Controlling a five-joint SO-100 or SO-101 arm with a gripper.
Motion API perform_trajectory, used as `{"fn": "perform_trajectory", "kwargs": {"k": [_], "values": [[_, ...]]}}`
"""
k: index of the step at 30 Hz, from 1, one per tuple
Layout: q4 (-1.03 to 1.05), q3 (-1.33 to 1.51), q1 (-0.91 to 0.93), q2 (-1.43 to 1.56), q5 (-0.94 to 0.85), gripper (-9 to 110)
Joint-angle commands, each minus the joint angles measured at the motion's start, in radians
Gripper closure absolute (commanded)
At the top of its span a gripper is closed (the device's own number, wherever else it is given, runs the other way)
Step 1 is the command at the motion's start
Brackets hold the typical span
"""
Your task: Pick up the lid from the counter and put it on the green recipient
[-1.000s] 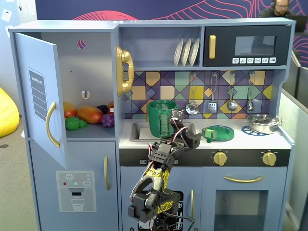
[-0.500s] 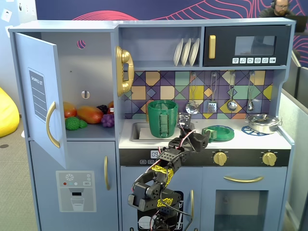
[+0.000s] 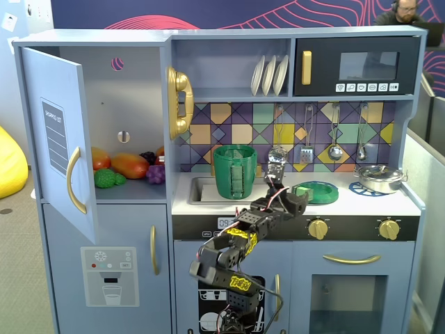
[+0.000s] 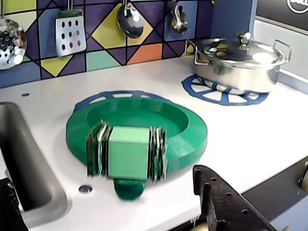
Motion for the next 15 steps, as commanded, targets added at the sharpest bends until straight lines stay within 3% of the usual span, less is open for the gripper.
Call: {"fn": "perform_trajectory", "kwargs": {"k": [1, 15], "values": [[-0.038, -0.124, 0.015, -0.057, 0.018, 61], [-0.087, -0.245, 0.012, -0.241, 0.018, 63]]}}
